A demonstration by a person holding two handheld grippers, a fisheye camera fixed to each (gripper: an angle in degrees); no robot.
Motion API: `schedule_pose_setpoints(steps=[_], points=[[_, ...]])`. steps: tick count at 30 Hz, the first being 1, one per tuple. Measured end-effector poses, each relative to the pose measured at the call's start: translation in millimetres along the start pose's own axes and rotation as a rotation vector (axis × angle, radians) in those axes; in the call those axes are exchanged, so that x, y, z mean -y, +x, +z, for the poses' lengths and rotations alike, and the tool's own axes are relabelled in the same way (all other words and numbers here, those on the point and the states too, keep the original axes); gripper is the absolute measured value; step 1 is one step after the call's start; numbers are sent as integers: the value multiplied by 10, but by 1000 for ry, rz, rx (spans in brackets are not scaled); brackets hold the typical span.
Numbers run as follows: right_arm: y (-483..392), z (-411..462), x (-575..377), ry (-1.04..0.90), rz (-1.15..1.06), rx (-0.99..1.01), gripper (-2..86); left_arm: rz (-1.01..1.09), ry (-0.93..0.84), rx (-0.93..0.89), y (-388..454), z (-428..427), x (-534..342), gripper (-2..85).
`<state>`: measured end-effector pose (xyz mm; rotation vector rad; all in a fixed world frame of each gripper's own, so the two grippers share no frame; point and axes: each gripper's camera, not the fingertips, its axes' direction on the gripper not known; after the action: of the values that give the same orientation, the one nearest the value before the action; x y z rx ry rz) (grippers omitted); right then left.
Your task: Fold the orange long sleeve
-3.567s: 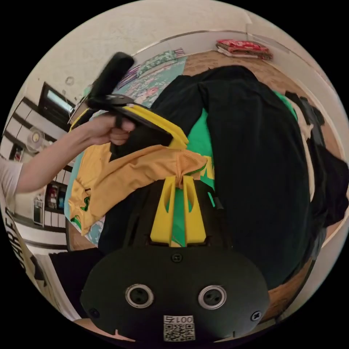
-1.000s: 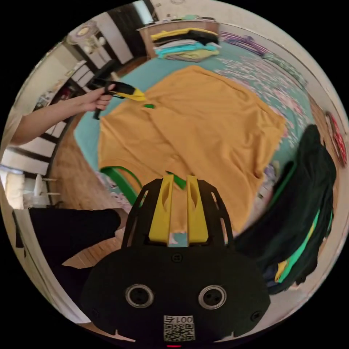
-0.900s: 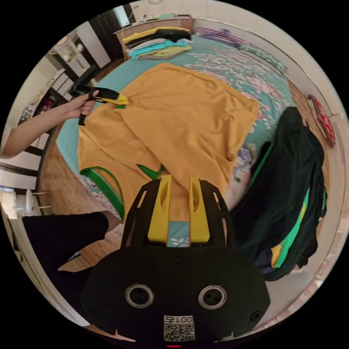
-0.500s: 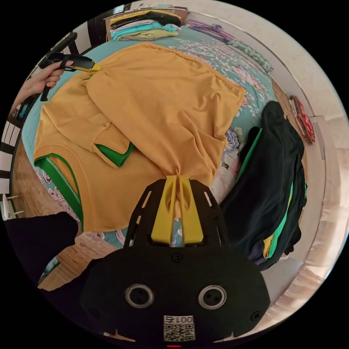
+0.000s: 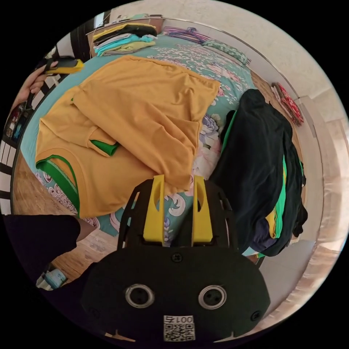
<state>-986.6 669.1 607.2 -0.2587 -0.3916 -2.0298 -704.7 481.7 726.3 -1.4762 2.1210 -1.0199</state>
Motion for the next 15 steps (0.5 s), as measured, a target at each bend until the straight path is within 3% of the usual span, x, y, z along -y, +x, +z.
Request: schedule_pose_setpoints(steps=[5,9,11,15], points=[[-182,113,-6,21,-7,-2,60,468,-382,-261,1202,1467,789,56],[-262,94,-77,49,15,13,34,544,-684,-399,1672,2353,1010,42],[-276,76,-138,70,16,23,27,586,-811,-307,1823,2657,1008,31],[-205,97,-237,104,6,82,22,617,-767,-261,1845,2720,1121,-3]])
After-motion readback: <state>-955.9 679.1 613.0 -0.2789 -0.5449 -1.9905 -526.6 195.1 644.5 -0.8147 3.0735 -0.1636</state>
